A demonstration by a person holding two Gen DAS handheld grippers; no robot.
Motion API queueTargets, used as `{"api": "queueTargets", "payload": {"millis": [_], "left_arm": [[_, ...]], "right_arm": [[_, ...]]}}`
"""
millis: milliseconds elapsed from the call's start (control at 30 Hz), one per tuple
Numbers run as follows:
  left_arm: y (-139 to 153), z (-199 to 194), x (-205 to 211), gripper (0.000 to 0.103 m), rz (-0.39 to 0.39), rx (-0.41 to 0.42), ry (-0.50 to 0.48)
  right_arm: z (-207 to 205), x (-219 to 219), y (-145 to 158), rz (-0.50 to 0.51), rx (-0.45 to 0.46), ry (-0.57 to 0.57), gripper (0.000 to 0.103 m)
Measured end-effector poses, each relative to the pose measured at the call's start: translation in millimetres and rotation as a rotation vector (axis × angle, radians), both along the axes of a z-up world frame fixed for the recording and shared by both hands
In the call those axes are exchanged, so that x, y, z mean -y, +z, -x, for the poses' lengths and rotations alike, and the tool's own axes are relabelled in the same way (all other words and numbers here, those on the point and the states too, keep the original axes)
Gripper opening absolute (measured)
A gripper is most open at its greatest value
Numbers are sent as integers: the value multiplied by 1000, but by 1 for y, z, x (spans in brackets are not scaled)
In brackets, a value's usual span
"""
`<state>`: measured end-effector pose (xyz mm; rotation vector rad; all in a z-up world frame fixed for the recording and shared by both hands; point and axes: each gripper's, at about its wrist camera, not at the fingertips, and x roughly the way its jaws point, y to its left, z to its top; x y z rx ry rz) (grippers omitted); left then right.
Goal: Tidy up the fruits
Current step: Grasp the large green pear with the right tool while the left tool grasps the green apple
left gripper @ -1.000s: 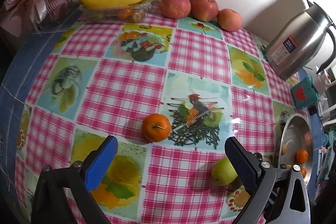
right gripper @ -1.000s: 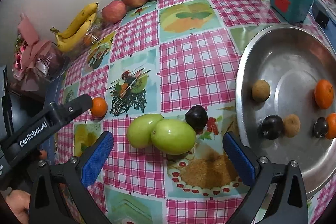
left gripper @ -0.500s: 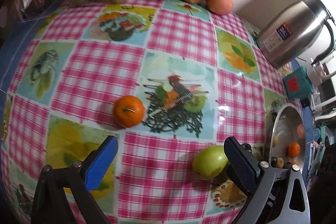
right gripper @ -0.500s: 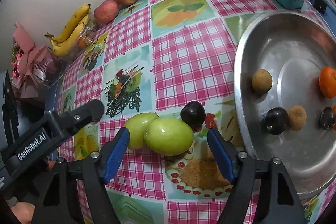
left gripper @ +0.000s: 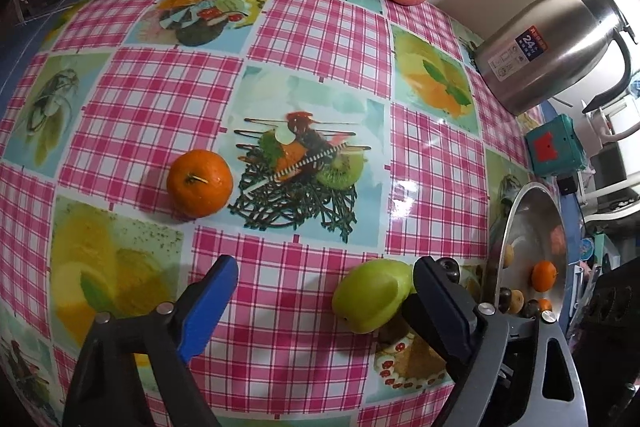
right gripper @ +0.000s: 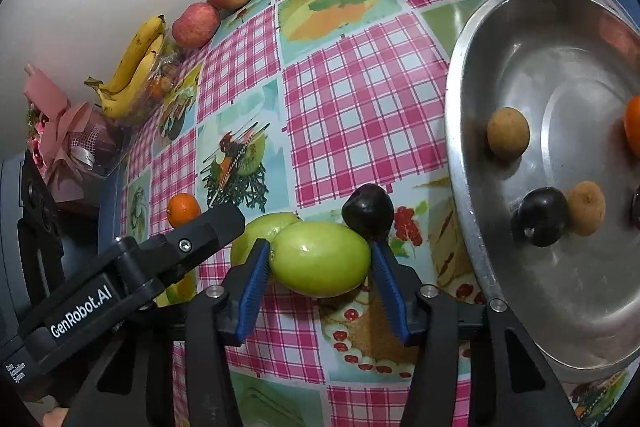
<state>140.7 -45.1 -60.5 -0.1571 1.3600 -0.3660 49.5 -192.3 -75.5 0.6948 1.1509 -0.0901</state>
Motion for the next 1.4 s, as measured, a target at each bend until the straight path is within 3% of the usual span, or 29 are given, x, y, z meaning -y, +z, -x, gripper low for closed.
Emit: {"api": "queueTargets", "payload": {"millis": [467, 933, 1400], "left_arm": [[-7, 5, 16, 76, -3, -37, -52], [-22, 11, 17, 47, 162, -152, -25], [-16, 8, 1, 46, 153, -136, 34]], "right_arm": [[9, -3, 1, -7, -48, 35, 53], [10, -3, 0, -5, -53, 48, 53], [10, -3, 0, -13, -52, 44, 53]]}}
